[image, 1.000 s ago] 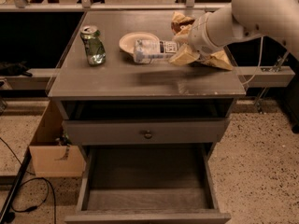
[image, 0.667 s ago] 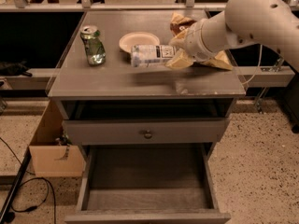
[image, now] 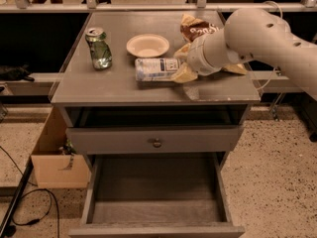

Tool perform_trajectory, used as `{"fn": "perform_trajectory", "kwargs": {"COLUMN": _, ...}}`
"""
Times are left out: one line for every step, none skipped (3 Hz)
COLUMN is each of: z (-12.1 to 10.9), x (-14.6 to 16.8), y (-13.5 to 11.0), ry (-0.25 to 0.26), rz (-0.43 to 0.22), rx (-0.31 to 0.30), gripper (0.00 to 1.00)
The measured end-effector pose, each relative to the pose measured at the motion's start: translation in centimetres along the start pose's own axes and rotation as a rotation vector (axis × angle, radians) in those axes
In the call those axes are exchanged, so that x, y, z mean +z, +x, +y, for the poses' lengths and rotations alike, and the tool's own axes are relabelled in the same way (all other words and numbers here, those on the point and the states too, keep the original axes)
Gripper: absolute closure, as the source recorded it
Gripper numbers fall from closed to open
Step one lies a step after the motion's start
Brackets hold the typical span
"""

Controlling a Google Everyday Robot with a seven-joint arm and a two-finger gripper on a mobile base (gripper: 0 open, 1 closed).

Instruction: Pick blue plastic bottle from middle drawer and place on counter

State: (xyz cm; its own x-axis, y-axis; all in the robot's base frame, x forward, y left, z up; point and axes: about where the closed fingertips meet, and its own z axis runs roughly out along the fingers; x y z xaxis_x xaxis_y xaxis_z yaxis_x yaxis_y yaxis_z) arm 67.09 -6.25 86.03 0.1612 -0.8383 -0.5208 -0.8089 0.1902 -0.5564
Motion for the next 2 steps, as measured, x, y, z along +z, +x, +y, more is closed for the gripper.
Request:
{"fn": "perform_trajectory", "kwargs": {"z": 0.01, "x": 0.02, "y": 0.0, "ry": 0.0, "rz": 0.0, "rx": 0.0, "gripper": 0.81}}
{"fn": "perform_trajectory", "kwargs": {"z": 0.01, "x": 0.02, "y": -0.01, "ry": 0.0, "rz": 0.0, "rx": 0.0, "gripper": 0.58}}
